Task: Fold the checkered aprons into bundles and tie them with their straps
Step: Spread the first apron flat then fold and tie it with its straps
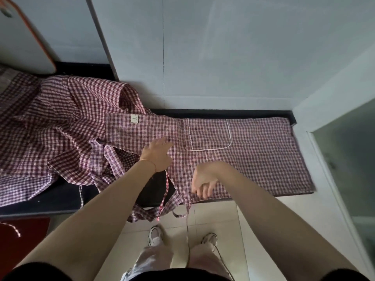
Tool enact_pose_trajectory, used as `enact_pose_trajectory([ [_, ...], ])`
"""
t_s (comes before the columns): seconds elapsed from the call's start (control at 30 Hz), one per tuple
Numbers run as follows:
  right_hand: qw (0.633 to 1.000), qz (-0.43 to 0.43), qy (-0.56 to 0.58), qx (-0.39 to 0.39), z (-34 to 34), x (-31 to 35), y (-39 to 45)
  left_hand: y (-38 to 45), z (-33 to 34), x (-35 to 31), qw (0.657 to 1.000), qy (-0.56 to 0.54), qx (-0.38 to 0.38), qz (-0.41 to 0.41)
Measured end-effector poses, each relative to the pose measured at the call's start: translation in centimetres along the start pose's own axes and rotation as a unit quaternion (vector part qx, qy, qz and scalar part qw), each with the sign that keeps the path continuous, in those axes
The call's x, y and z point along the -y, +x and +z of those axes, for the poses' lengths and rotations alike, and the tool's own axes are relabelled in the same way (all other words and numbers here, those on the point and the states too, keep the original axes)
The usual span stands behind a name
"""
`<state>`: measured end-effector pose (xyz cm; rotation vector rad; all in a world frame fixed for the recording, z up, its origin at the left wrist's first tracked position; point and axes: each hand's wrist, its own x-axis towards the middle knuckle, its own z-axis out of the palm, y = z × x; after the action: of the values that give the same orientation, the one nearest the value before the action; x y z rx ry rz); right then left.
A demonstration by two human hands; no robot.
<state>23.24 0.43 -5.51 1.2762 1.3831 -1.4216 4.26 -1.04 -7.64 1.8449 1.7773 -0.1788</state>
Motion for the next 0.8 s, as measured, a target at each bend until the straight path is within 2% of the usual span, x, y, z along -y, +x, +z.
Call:
enact_pose_trajectory([
  [0.03,0.996,-0.002,0.01,-0.086,-0.8,-0.2,0.1,0.3,0.0,0.3,0.999,0.027,0.027,-0.011],
  [0.1,0.966,-0.029,-0.015,-0.258,-2.0,-1.2,-0.1,0.9,-0.2,0.8,0.994,0.06,0.077,-0.04],
  [0.17,0.937,-0.069,-0.038,-0.34,-2.3,-2.3,-0.7,1.3,-0.4,1.1,0.989,0.071,0.113,-0.058],
  [0.23,0.926,-0.084,-0.08,-0.358,-2.7,-3.8,-0.4,1.8,-0.5,1.2,0.987,0.076,0.124,-0.071],
  [0.3,0.932,-0.071,-0.118,-0.337,-3.0,-5.6,0.5,2.2,-0.3,1.2,0.983,0.082,0.139,-0.091],
  [0.4,0.939,-0.002,-0.105,-0.329,-5.1,-10.1,1.4,3.9,-0.6,-0.3,0.976,0.083,0.138,-0.144],
  [0.5,0.915,0.114,-0.055,-0.384,-8.4,-14.9,1.0,5.8,-2.2,-2.9,0.973,0.108,0.066,-0.195],
  [0.57,0.9,0.145,-0.058,-0.407,-11.0,-17.4,0.7,6.9,-3.1,-5.0,0.969,0.14,-0.007,-0.205],
  [0.67,0.87,0.109,-0.082,-0.473,-14.9,-19.6,0.8,9.2,-3.5,-7.9,0.972,0.11,-0.1,-0.18],
  [0.8,0.849,-0.005,-0.075,-0.523,-19.8,-21.2,2.2,13.0,-2.6,-9.8,0.984,0.029,-0.114,-0.13],
])
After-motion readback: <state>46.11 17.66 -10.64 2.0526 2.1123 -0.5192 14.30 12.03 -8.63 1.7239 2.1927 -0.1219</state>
